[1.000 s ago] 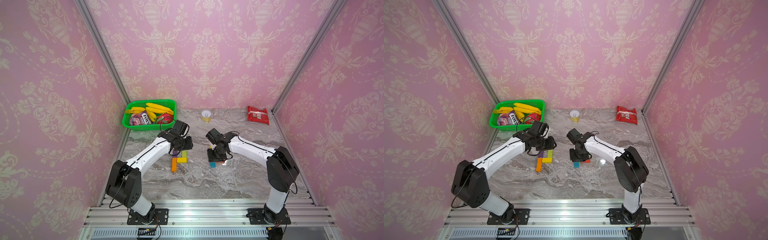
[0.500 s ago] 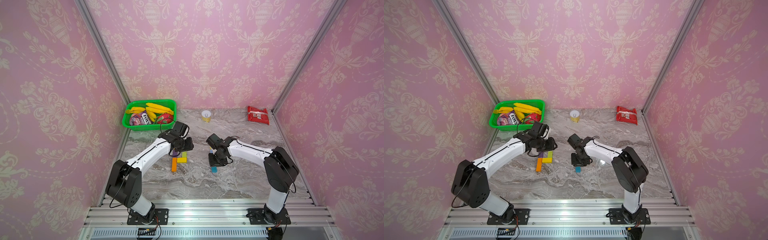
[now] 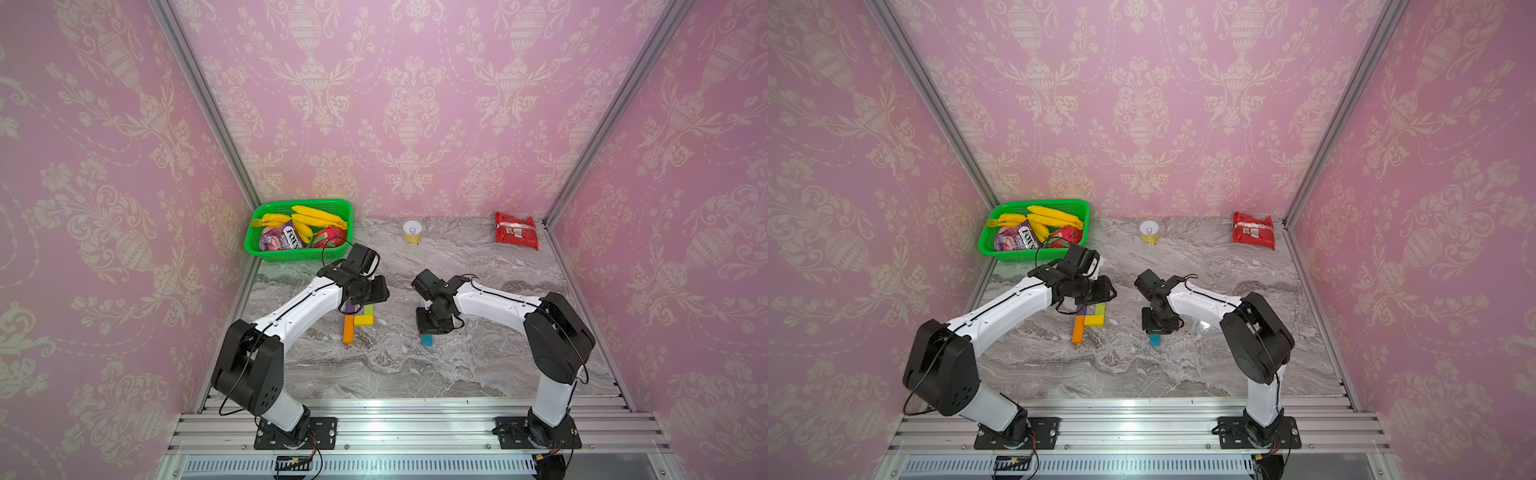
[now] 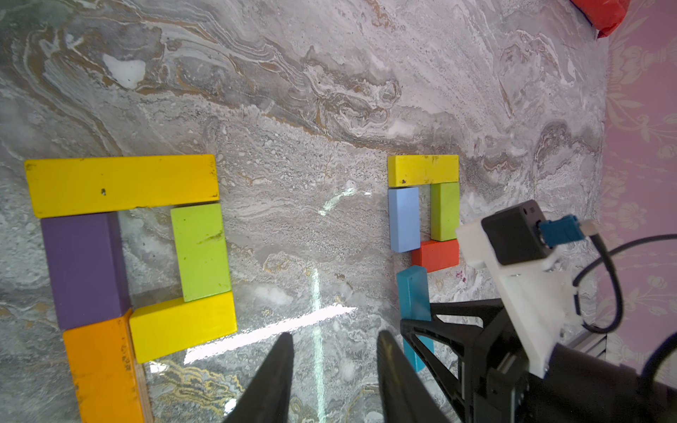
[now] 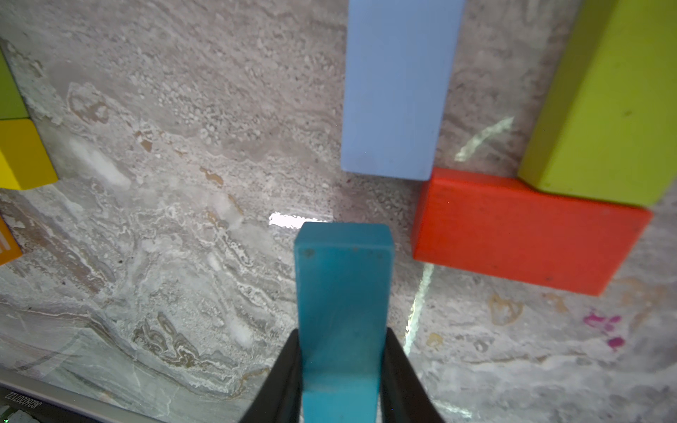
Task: Assemble the letter p with building blocks
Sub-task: Assemble the building block at the center of the board.
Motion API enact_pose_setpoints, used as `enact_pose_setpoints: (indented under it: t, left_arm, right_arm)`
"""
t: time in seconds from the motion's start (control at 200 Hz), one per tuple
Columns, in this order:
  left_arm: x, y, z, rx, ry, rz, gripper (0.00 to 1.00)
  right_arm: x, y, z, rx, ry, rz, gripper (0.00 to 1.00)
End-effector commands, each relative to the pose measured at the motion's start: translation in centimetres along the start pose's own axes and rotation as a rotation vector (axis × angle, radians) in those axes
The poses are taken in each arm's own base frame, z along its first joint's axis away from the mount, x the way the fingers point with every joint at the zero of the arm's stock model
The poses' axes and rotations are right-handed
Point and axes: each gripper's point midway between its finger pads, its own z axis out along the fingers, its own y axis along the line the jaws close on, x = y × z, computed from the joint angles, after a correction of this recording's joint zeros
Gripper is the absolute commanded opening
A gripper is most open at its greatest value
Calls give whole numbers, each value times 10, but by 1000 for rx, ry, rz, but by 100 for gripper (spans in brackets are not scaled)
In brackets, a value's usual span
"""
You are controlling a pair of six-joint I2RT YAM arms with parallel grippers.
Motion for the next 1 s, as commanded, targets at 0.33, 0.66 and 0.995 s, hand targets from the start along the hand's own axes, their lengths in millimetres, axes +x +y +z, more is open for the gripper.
enact_pose_setpoints:
  t: [0.33,0.66,0.995]
  left_arm:
    - [15,-8,11,9,50,7,41]
    - [55,-13,18,27,145,25,36]
    - [113,-33,52,114,307,10,14]
  right_arm:
    - [-2,0,0,20,-10,7,49]
    - [-4,1,-44,-11,-108,7,50]
    - [30,-51,-13,-35,-73,140,19]
